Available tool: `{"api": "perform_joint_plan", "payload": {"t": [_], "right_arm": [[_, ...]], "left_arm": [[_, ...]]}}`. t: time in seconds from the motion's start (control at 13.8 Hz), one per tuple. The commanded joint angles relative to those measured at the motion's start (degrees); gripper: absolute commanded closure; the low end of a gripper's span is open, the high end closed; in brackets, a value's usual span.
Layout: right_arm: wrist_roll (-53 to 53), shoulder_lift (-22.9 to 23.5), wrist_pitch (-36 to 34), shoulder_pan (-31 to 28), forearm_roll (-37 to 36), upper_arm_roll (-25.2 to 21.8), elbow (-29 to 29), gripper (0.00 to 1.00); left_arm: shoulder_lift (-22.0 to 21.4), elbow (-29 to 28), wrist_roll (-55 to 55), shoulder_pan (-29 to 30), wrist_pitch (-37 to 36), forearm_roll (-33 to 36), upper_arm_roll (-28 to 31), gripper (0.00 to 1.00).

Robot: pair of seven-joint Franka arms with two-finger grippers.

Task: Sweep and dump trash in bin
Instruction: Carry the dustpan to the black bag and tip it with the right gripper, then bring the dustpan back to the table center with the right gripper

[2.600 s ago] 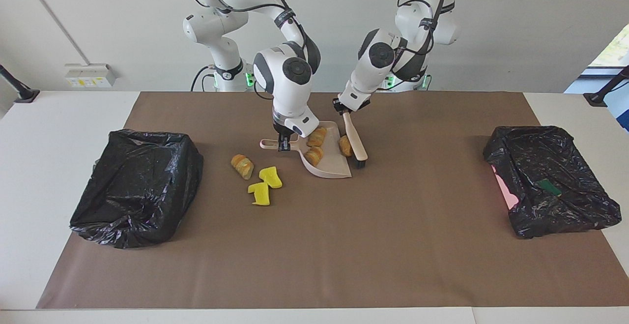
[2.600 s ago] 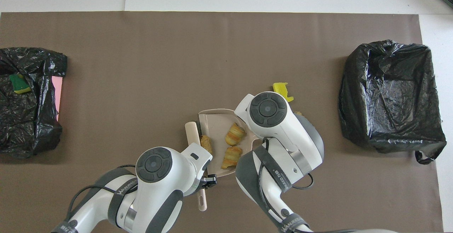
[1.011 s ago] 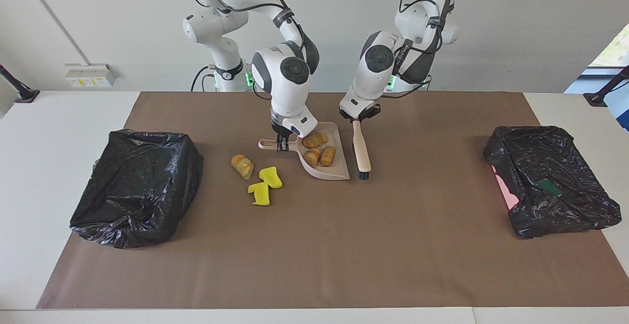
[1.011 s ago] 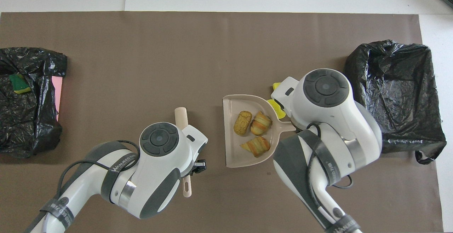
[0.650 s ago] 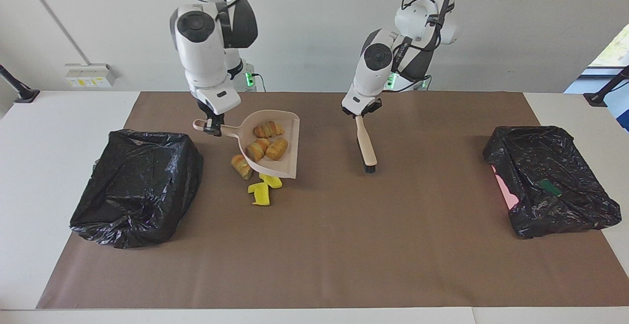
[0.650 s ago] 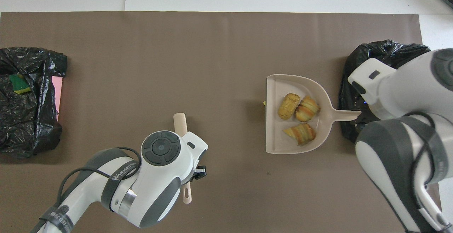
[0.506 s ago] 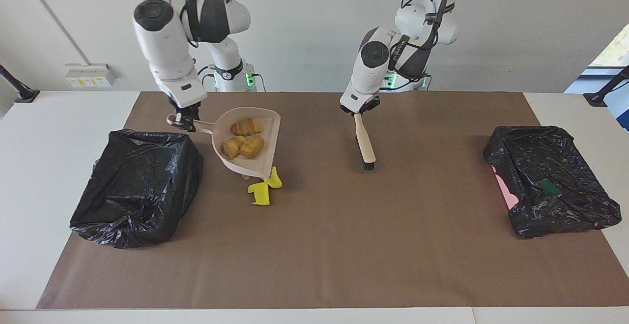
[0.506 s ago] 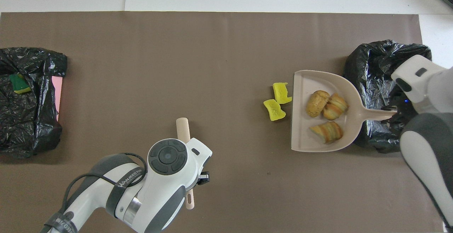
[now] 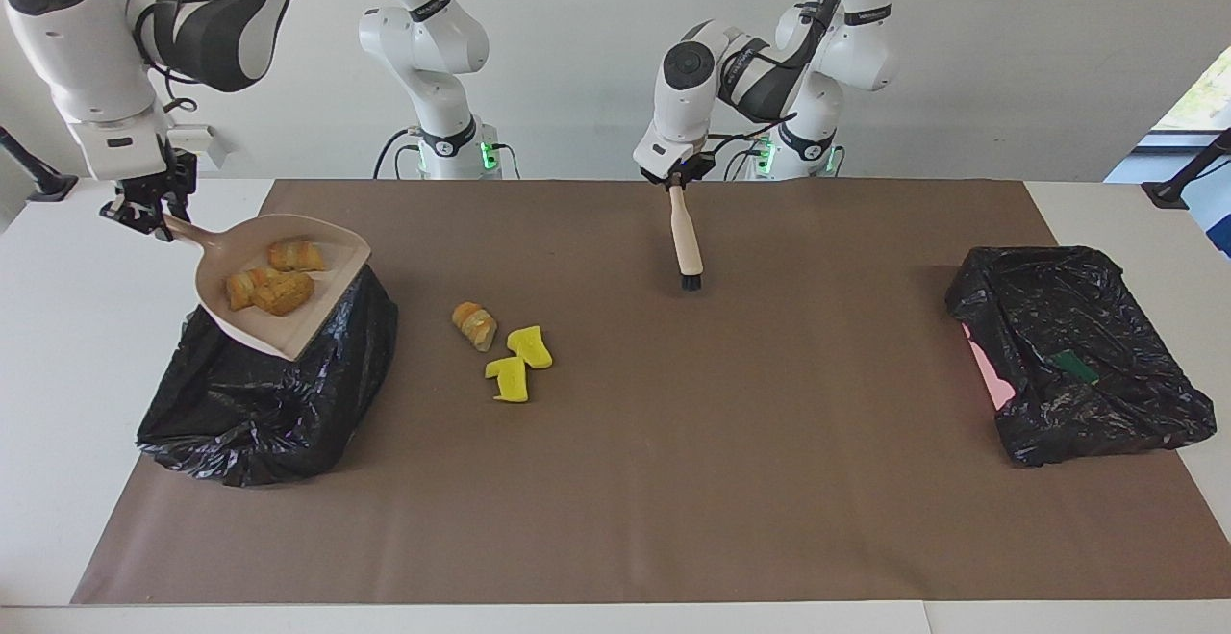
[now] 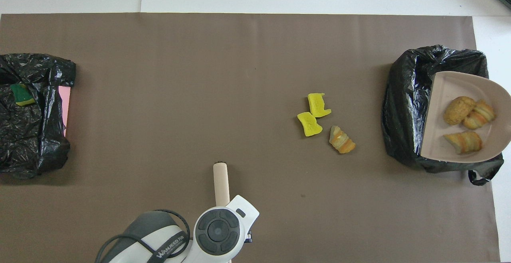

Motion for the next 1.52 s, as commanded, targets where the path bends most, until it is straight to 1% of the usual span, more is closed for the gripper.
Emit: {"api": "perform_joint_plan", "payload": {"t": [0.0,0.07,0.14,0.22,0.29,0.36,0.51,0.58,0.72,0.87,1.08,1.16,1.23,1.3,1.44], "right_arm": [[-2.6,3.5,0.2,-1.4,-3.7,0.9,4.8,1.0],[-2.3,4.1,0.7,-1.4,-6.5,0.9,5.2,1.0],[-2.0,4.2,2.9,-1.2,-8.4,0.9,5.2,1.0],[-2.0,4.3,4.9,-0.3,-9.8,0.9,5.2,1.0],[-2.0,4.4,5.2,-0.1,-11.1,1.1,5.2,1.0],[-2.0,4.4,5.1,0.0,-13.6,1.5,5.1,1.0],[-2.2,4.2,4.2,2.6,-18.8,1.6,4.5,1.0],[-2.6,3.9,3.9,3.1,-20.9,1.6,4.1,1.0],[-2.7,3.6,3.7,6.0,-26.7,1.6,3.5,1.0],[-3.9,3.7,3.8,7.5,-30.0,1.6,3.3,1.0],[-5.7,3.8,4.2,7.8,-33.5,1.8,3.0,1.0],[-6.3,3.8,3.9,9.0,-35.9,2.4,3.1,1.0],[-6.4,3.8,3.3,10.7,-38.2,2.4,3.4,1.0],[-6.3,3.8,1.2,11.6,-39.6,2.6,4.3,1.0],[-5.7,3.3,-3.3,14.7,-39.9,2.9,6.2,1.0]], "left_arm": [[-2.8,-3.5,-1.9,-3.9,3.1,-3.5,0.7,1.0],[-3.0,-3.7,-1.9,-4.9,3.3,-4.0,0.7,1.0],[-2.8,-3.8,-3.0,-6.2,4.4,-4.0,0.7,1.0],[-2.3,-3.8,-5.7,-7.6,6.9,-4.0,0.7,1.0],[-2.2,-4.2,-6.7,-7.7,8.7,-4.0,0.7,1.0],[-2.1,-4.7,-6.8,-8.2,8.9,-4.0,0.7,1.0],[-2.1,-6.0,-7.0,-10.8,10.0,-4.1,0.8,1.0],[-2.1,-5.9,-6.8,-10.7,10.2,-4.1,0.8,1.0],[-1.7,-5.7,-6.0,-10.7,10.4,-4.6,0.8,1.0],[-1.3,-5.8,-4.7,-10.0,11.0,-4.7,1.0,1.0],[-1.1,-5.7,-2.8,-9.4,10.9,-4.7,1.1,1.0],[-0.9,-5.7,-2.5,-8.4,10.9,-4.7,1.1,1.0],[-0.8,-5.6,-2.5,-8.2,10.9,-4.7,1.1,0.99],[-0.3,-5.4,-2.5,-8.1,11.0,-4.7,1.1,0.99],[-0.2,-5.4,-1.2,-6.9,11.0,-4.7,1.1,0.99]]}}
